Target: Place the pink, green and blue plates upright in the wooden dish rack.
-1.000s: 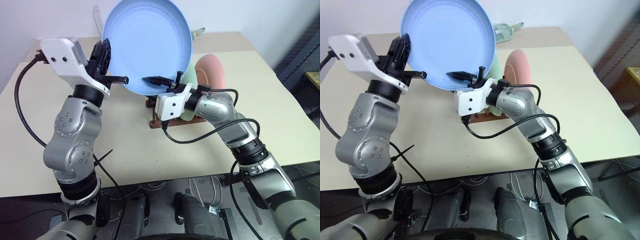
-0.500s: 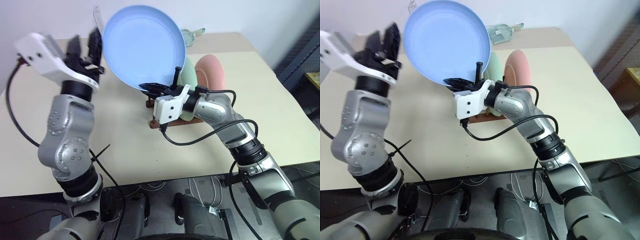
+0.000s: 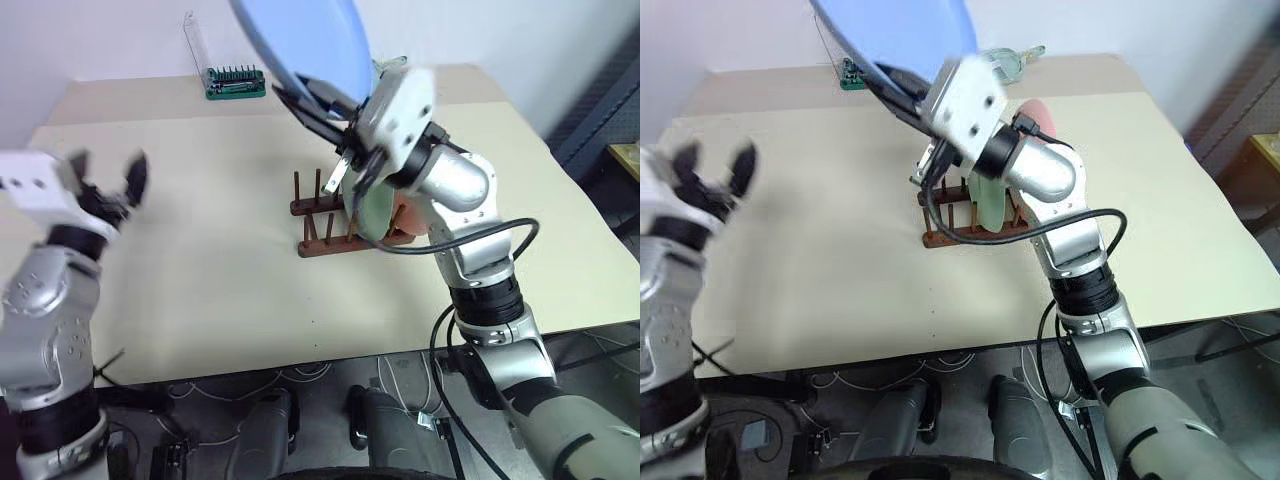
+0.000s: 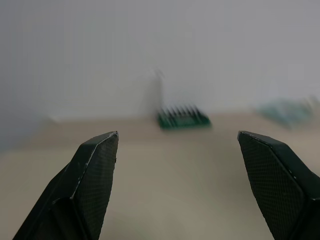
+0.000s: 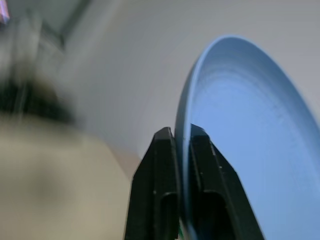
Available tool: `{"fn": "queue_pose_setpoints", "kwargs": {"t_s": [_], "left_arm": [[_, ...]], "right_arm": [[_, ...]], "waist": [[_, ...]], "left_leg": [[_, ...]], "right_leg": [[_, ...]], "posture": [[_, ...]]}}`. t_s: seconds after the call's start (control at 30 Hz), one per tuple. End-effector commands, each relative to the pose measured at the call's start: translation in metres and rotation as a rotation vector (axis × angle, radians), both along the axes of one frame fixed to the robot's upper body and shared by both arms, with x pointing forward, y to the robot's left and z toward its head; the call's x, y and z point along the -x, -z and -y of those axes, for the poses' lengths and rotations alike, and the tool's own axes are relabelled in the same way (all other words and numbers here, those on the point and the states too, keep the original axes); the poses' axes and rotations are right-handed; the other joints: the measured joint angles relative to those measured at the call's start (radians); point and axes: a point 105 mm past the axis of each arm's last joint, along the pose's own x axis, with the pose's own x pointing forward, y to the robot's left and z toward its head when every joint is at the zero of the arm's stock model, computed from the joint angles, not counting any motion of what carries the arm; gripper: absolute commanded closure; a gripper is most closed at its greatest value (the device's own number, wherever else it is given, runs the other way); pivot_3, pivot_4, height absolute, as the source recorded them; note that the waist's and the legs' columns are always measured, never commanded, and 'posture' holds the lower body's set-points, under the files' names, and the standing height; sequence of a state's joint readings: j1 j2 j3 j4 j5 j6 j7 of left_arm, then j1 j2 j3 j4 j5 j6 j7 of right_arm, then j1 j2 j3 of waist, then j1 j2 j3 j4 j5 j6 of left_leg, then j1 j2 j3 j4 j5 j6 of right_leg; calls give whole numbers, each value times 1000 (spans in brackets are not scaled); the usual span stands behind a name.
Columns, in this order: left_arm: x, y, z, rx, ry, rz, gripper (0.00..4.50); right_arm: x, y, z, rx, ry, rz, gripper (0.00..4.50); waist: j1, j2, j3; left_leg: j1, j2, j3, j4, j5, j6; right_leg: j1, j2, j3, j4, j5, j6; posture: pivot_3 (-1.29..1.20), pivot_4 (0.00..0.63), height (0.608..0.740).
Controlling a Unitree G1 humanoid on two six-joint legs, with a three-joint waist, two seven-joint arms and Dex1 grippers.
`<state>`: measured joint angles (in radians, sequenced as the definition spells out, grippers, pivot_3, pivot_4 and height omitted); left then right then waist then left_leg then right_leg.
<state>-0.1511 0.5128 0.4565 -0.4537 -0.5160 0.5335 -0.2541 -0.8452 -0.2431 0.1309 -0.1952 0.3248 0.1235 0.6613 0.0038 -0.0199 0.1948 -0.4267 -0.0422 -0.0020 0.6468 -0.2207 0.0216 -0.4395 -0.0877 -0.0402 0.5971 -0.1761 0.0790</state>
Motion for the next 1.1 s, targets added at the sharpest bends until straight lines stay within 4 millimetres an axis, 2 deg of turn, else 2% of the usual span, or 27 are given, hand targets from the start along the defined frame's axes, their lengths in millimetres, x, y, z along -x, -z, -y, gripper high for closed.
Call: {"fn": "queue_pose_setpoints", "kwargs": {"t_s": [0.03, 0.1, 0.17, 0.23, 0.33, 0.5, 0.77, 1.1], "left_arm": [[12, -5, 22, -84, 149, 9, 592], [28, 31, 48, -148, 320, -134, 592], [40, 56, 65, -176, 429, -233, 592], [45, 65, 73, -190, 464, -262, 592], [47, 69, 82, -173, 495, -266, 592], [45, 71, 84, -169, 493, -261, 592], [46, 67, 85, -164, 503, -238, 592], [45, 66, 87, -167, 502, -233, 592]], "right_arm": [[22, -19, 7, -95, -168, -107, 4500], [28, -17, 9, -174, -282, -275, 4500], [30, -12, 8, -220, -342, -420, 4500], [26, -5, 7, -243, -346, -538, 4500], [17, 7, 7, -310, -345, -729, 4500], [11, 17, 2, -360, -339, -891, 4500], [-2, 33, 2, -433, -266, -1057, 4500], [-23, 45, 7, -496, -157, -1156, 4500]], "waist": [[3, 0, 0], [-1, 1, 0], [-8, 3, -1], [-12, 3, -1], [-16, 4, -1], [-20, 5, -1], [-17, 5, -1], [-18, 5, -1]], "left_leg": [[0, 0, 0, 0, -1, -2], [0, 1, 0, -1, -2, -3], [0, 1, 1, -5, -2, -3], [0, 1, 1, -8, -2, -4], [0, 1, 1, -13, -1, -5], [1, 2, 1, -15, 0, -4], [0, 3, 2, -13, 1, -2], [1, 3, 2, -13, 2, -1]], "right_leg": [[-1, -1, 0, -1, 0, -1], [-2, -2, 1, -1, 1, -2], [-2, -3, 3, -2, 1, -3], [-4, -3, 3, -2, 0, -4], [-6, -3, 3, -2, -1, -8], [-8, -1, 3, -2, -1, -10], [-7, -1, 3, -2, -2, -10], [-6, 0, 2, -2, -2, -10]], "posture": [[0, 150, 735], [0, 150, 735], [0, 150, 735], [0, 150, 735], [0, 150, 735], [0, 150, 735], [0, 150, 735], [0, 150, 735]]}}
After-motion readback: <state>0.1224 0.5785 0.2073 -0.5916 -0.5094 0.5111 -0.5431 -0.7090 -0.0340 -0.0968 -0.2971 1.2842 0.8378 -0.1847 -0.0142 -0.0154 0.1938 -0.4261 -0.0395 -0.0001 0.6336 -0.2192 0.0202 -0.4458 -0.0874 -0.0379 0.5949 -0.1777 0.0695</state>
